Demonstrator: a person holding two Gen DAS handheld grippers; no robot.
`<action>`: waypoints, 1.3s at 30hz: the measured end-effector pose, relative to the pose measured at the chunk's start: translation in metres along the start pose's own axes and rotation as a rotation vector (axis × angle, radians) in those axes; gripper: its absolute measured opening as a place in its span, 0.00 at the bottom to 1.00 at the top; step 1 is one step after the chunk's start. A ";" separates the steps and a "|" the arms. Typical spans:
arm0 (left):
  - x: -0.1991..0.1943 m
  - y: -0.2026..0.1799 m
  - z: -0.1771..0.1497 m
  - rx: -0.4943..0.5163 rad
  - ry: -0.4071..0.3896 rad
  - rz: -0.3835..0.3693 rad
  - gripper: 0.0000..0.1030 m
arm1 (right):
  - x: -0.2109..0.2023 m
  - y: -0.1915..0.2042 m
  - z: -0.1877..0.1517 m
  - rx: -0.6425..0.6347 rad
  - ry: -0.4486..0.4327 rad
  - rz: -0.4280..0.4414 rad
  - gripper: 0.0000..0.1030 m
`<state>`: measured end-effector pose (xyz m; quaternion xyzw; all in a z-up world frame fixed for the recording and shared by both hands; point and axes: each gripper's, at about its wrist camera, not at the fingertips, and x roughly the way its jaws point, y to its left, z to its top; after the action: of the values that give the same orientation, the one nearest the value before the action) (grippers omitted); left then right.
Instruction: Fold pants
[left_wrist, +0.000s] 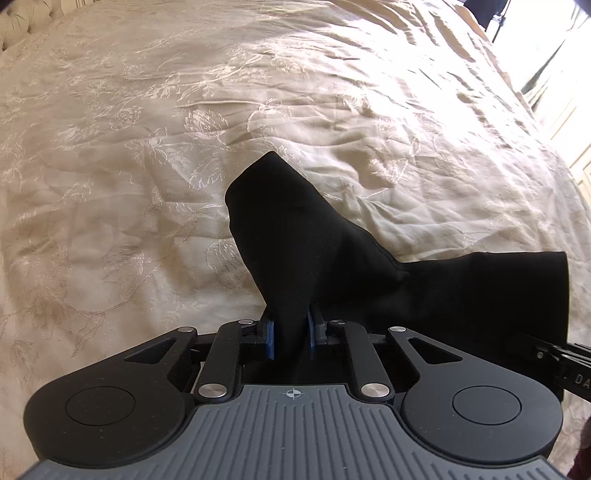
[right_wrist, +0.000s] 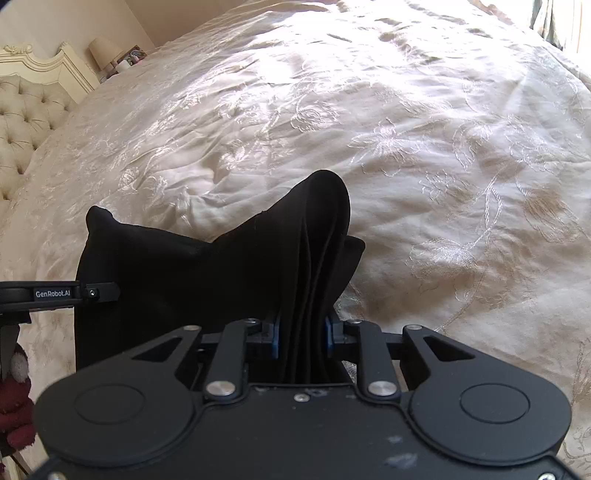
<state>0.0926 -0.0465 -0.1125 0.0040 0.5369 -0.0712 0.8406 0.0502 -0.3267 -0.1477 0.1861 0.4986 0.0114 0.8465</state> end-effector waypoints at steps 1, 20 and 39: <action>-0.005 0.002 -0.001 -0.010 -0.006 0.003 0.14 | -0.005 0.002 0.000 -0.004 -0.007 0.013 0.22; -0.086 0.231 -0.004 -0.211 -0.045 0.139 0.14 | 0.008 0.204 -0.003 -0.237 0.039 0.247 0.21; -0.035 0.429 0.006 -0.400 0.031 0.213 0.21 | 0.146 0.431 0.004 -0.309 0.160 0.017 0.30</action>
<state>0.1371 0.3820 -0.1081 -0.1052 0.5497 0.1259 0.8191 0.1984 0.1029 -0.1284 0.0566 0.5551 0.1097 0.8226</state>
